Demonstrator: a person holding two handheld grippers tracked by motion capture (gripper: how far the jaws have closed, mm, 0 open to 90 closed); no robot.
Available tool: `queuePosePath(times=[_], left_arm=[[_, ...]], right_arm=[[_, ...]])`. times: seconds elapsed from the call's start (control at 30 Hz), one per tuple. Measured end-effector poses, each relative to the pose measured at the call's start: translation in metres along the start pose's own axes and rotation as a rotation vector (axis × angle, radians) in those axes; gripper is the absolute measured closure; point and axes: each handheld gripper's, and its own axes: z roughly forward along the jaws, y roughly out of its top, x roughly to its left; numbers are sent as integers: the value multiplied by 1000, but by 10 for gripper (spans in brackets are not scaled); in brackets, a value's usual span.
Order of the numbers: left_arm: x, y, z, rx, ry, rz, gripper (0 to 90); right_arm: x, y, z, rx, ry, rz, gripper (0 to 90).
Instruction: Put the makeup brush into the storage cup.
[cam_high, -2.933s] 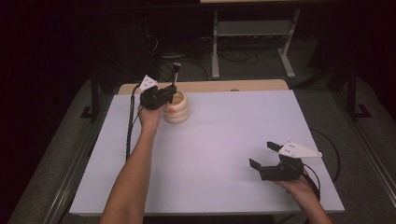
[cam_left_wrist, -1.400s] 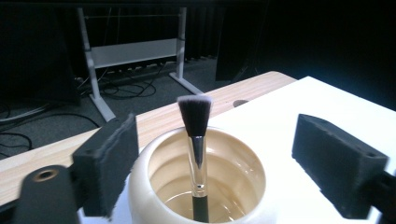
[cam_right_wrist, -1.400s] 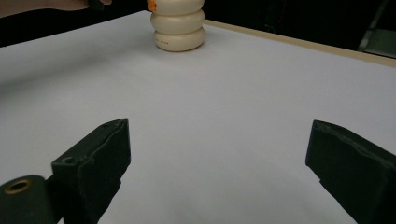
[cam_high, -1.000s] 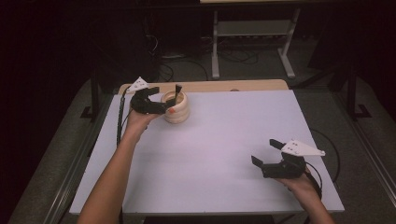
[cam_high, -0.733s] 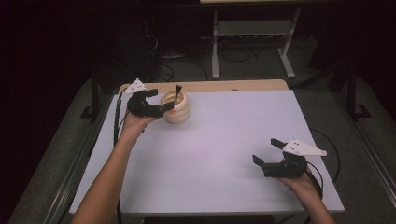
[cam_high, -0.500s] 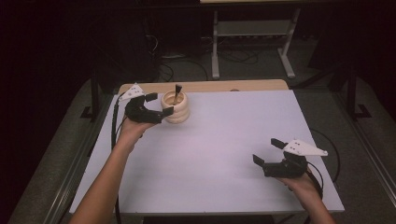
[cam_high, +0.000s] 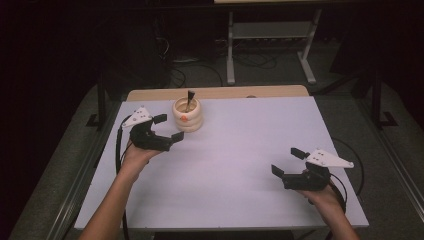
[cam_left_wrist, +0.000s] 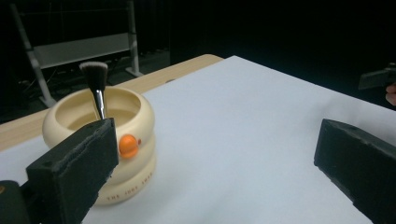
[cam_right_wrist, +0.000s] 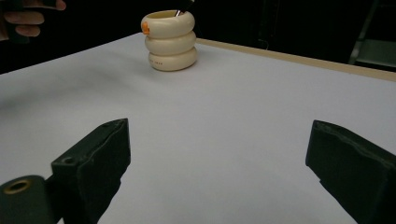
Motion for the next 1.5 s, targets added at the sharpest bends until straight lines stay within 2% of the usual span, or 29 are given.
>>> queuePosePath(times=[0.03, 0.17, 0.27, 0.37, 0.53, 0.67, 0.83, 1.0, 1.13, 1.27, 1.4, 1.5], left_arm=[[-2, -2, -1, -4, -1, -9, 0], [-8, -7, -7, -9, 2, -3, 0], [-13, -12, -12, -18, -4, -19, 0], [-19, -16, -18, -11, 6, 0, 0], [-24, -23, -25, -24, 7, -8, 0], [-29, -30, -28, -32, -14, -26, 0], [-38, -37, -37, -34, -21, -26, 0], [-45, -45, -42, -14, -29, -12, 0], [-51, -49, -46, -17, -32, -8, 0], [-53, -53, -50, -9, -19, 11, 0], [-54, -58, -56, -24, -4, 18, 0], [-54, -63, -59, -29, -10, 10, 0]], right_arm=[[0, 0, 0, -1, 0, -1, 58], [0, 0, -1, -3, -3, -4, 58], [0, 0, -1, -3, -4, -1, 58], [0, 1, -1, -6, -7, -1, 58], [-1, 0, -2, -8, -10, 1, 58], [0, 1, -2, -8, -13, 2, 58], [-1, 1, -3, -13, -18, 3, 58], [-1, 0, -3, -10, -17, 1, 58], [0, 0, -3, -9, -14, 1, 59], [0, 0, -2, -5, -9, -2, 58], [1, 0, -1, -3, -1, -3, 59], [1, 0, -1, -1, -1, -5, 59]])
